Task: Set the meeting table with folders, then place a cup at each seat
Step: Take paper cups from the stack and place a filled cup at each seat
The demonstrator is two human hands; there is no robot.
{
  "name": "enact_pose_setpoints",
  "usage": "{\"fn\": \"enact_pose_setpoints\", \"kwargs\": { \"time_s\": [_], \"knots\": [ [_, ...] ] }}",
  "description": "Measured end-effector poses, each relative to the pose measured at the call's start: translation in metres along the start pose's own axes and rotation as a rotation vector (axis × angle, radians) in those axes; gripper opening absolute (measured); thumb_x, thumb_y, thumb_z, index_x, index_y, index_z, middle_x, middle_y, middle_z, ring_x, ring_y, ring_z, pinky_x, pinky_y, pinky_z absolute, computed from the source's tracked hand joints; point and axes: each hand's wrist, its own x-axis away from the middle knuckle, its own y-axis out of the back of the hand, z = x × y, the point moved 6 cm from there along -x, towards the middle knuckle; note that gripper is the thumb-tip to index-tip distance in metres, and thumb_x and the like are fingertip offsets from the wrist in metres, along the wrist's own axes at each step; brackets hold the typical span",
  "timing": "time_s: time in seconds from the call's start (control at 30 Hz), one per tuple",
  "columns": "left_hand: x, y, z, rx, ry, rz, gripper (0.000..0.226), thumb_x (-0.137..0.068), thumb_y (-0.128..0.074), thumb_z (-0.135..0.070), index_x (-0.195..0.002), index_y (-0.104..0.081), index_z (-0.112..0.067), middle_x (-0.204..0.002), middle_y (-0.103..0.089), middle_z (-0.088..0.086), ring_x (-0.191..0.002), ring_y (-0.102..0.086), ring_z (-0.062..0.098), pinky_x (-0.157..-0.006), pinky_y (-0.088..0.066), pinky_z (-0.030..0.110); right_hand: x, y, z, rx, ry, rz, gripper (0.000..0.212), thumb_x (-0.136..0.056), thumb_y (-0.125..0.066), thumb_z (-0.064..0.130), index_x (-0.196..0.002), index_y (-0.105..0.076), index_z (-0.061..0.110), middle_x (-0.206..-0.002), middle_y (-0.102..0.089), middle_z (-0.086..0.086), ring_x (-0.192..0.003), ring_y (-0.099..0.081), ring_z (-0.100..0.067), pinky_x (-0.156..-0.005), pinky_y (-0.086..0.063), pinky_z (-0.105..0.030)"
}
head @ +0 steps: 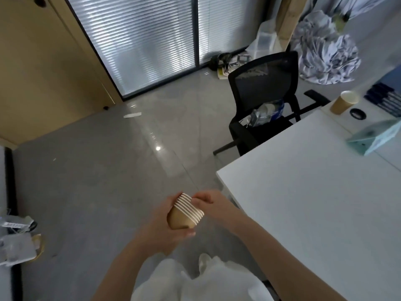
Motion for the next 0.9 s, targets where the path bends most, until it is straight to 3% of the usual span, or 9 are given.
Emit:
{"fn": "enact_pose_setpoints", "kwargs": {
  "time_s": [0.13, 0.2, 0.3, 0.4, 0.57, 0.7, 0.8, 0.9],
  "knots": [
    [-0.060, 0.020, 0.005, 0.010, 0.042, 0.098, 0.082, -0.058, -0.087, -0.034, -0.129, -0.045, -0.045, -0.113, -0.061, -0.019, -0.089, -0.064, 0.003, -0.065, -0.050, 0.018, -0.045, 0.033, -0.003, -0.072, -0.079, -0.117, 0.020, -0.095, -0.050, 0.025, -0.093, -0.069, 0.020, -0.073, -0.061, 0.013, -0.063, -0.053, 0.003, -0.066, -0.040, -0.018],
    [-0.096, 0.032, 0.005, -0.014, 0.036, 0.103, 0.080, -0.055, -0.086, -0.039, -0.124, -0.047, -0.043, -0.112, -0.061, -0.019, -0.096, -0.063, 0.002, -0.073, -0.052, 0.020, -0.068, 0.048, 0.000, -0.119, -0.103, -0.183, 0.020, -0.093, -0.052, 0.025, -0.083, -0.069, 0.024, -0.068, -0.061, 0.013, -0.060, -0.055, 0.005, -0.064, -0.041, -0.017],
    [-0.152, 0.047, 0.006, -0.078, 0.033, 0.168, 0.081, -0.046, -0.078, -0.056, -0.120, -0.047, -0.045, -0.111, -0.061, -0.021, -0.098, -0.060, -0.002, -0.086, -0.052, 0.029, -0.106, 0.065, 0.007, -0.141, -0.129, -0.255, 0.018, -0.090, -0.055, 0.020, -0.081, -0.070, 0.014, -0.062, -0.055, 0.013, -0.055, -0.050, 0.005, -0.060, -0.038, -0.017],
    [-0.211, 0.065, 0.003, -0.137, -0.015, 0.234, 0.082, -0.049, -0.080, -0.056, -0.123, -0.049, -0.043, -0.110, -0.064, -0.018, -0.098, -0.063, 0.002, -0.087, -0.053, 0.038, -0.148, 0.084, 0.011, -0.225, -0.210, -0.369, 0.022, -0.091, -0.054, 0.022, -0.073, -0.067, 0.023, -0.065, -0.058, 0.011, -0.059, -0.051, 0.004, -0.061, -0.040, -0.019],
    [-0.298, 0.091, -0.030, -0.178, -0.078, 0.394, 0.074, -0.056, -0.080, -0.049, -0.121, -0.043, -0.049, -0.111, -0.061, -0.020, -0.097, -0.061, -0.002, -0.088, -0.052, 0.032, -0.205, 0.121, 0.019, -0.302, -0.280, -0.528, 0.020, -0.094, -0.052, 0.018, -0.085, -0.069, 0.013, -0.076, -0.065, -0.003, -0.070, -0.055, -0.009, -0.069, -0.044, -0.030],
    [-0.357, 0.080, -0.064, -0.243, -0.157, 0.494, 0.078, -0.054, -0.076, -0.056, -0.121, -0.039, -0.049, -0.111, -0.058, -0.020, -0.099, -0.060, 0.001, -0.088, -0.052, 0.033, -0.223, 0.162, 0.006, -0.386, -0.366, -0.680, 0.019, -0.094, -0.053, 0.021, -0.091, -0.070, 0.013, -0.086, -0.070, -0.007, -0.082, -0.064, -0.019, -0.077, -0.051, -0.037],
    [-0.390, 0.058, -0.090, -0.308, -0.210, 0.569, 0.069, -0.058, -0.078, -0.052, -0.113, -0.037, -0.056, -0.106, -0.057, -0.025, -0.094, -0.059, -0.002, -0.082, -0.052, 0.025, -0.224, 0.197, -0.007, -0.421, -0.410, -0.783, 0.014, -0.092, -0.057, 0.021, -0.088, -0.070, 0.018, -0.083, -0.069, 0.002, -0.080, -0.063, -0.012, -0.077, -0.050, -0.032],
    [-0.422, 0.022, -0.123, -0.353, -0.226, 0.664, 0.063, -0.063, -0.080, -0.042, -0.109, -0.039, -0.055, -0.103, -0.059, -0.022, -0.091, -0.059, -0.003, -0.078, -0.051, 0.021, -0.215, 0.239, -0.031, -0.511, -0.455, -0.957, 0.006, -0.085, -0.067, 0.024, -0.081, -0.070, 0.026, -0.080, -0.070, 0.011, -0.078, -0.064, -0.003, -0.069, -0.046, -0.018]
  ]
}}
